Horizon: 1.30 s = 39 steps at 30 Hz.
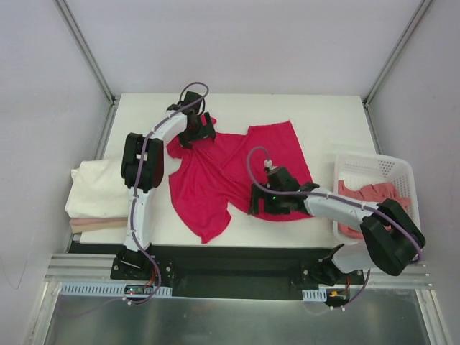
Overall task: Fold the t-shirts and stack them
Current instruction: Flatten out the tshirt
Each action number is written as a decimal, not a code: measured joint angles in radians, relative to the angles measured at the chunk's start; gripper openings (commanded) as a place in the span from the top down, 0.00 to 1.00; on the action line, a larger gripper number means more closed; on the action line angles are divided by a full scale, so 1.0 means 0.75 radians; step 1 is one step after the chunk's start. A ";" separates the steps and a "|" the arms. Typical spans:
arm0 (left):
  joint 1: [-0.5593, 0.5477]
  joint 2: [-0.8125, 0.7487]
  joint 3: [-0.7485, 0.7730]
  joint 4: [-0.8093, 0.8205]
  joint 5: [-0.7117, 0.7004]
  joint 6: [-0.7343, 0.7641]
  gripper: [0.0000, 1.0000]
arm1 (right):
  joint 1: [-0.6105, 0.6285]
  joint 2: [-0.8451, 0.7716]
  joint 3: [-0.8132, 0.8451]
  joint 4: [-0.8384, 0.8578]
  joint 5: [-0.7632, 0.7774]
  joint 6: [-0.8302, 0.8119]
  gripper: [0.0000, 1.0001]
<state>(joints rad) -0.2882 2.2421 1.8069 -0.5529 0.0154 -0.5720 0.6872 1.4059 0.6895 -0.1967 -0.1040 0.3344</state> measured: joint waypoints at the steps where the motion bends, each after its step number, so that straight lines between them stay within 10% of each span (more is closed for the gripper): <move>1: 0.001 0.052 0.089 -0.019 0.015 0.017 0.01 | 0.090 -0.022 -0.018 -0.001 -0.013 0.033 0.03; 10: -0.038 0.123 0.247 -0.078 0.032 0.111 0.01 | 0.394 -0.078 0.137 -0.343 0.130 0.086 0.03; 22: -0.163 -0.718 -0.381 -0.075 -0.185 0.112 0.01 | 0.000 -0.146 0.395 -0.513 0.365 -0.054 0.03; 39: -0.218 -0.673 -0.923 0.187 0.004 -0.012 0.01 | -0.411 0.632 0.762 -0.542 0.196 -0.225 0.03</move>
<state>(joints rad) -0.4519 1.7374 1.1149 -0.4129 0.0185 -0.5812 0.3790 1.8801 1.2613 -0.6029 0.0429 0.1654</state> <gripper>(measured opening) 0.993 0.966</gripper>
